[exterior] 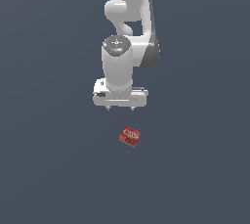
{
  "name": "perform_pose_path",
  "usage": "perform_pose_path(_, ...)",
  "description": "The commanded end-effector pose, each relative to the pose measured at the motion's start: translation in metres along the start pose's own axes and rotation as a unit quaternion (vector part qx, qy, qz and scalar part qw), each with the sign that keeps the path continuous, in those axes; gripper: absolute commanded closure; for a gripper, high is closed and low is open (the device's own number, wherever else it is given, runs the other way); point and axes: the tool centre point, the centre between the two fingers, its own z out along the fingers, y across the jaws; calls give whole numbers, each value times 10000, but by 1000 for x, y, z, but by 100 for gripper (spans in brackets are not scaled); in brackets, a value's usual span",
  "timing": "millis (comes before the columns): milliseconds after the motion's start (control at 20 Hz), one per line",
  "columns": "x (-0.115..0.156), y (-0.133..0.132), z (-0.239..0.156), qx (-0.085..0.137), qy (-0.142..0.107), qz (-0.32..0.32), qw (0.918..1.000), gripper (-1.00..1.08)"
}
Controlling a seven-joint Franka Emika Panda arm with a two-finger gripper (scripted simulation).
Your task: Pick up the object and move it to a goal position.
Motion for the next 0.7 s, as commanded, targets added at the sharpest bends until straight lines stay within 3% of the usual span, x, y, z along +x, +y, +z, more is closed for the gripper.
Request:
perform_pose_path(0,0,0,0,0,0,0,10000,-92)
perform_pose_path(650,3,-28,-4,3,37,-433,9991,-92)
